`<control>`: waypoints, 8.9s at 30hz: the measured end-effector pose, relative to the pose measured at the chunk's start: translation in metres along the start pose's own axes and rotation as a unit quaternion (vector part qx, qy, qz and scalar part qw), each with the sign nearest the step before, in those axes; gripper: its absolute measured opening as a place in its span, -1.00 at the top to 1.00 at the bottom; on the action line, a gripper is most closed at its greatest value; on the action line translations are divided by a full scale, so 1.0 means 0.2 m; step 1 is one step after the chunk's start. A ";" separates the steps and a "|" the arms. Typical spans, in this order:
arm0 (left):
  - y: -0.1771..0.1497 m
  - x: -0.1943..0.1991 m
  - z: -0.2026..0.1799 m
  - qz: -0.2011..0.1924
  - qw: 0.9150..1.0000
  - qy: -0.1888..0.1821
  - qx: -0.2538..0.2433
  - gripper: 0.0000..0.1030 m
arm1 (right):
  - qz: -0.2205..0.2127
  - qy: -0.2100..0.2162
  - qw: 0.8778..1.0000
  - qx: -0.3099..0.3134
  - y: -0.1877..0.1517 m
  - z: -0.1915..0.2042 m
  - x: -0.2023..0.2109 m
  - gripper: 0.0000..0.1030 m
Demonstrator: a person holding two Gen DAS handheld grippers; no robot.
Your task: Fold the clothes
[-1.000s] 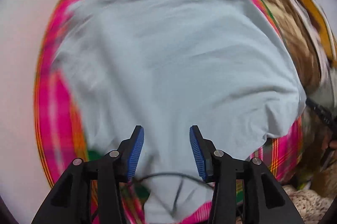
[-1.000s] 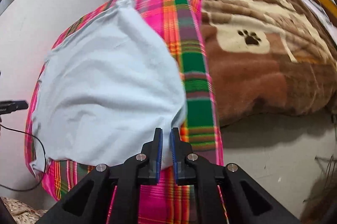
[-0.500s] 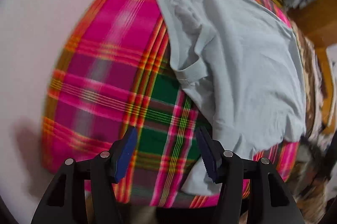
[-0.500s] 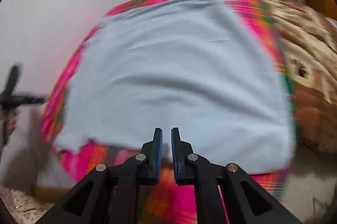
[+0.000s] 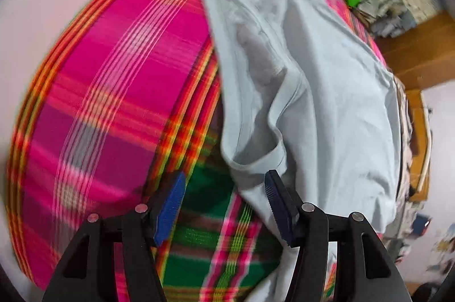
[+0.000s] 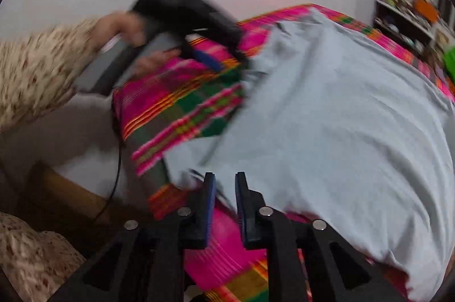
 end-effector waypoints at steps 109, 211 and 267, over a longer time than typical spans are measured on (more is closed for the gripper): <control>-0.36 0.30 0.38 -0.003 0.995 0.093 -0.035 0.20 | 0.031 -0.033 0.987 -0.151 -0.18 0.08 0.05 0.45; -0.96 -0.03 -1.04 -0.020 0.961 0.125 -0.245 0.13 | -0.072 -0.145 0.868 -0.469 -1.20 -1.13 0.89 0.37; -1.54 0.14 -1.18 0.000 0.909 0.123 -0.398 0.81 | 0.027 -0.066 0.896 -0.439 -1.52 -0.85 0.95 0.86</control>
Point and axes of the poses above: each gripper's, at about its wrist camera, not at the fingertips, and x roughly against the way its jaws point, z to its left, y to its top, the point moved 3 cm from there along -x, roughly the way its jaws point, and after that the axes turned 1 degree about -x, right-handed, at the moved point
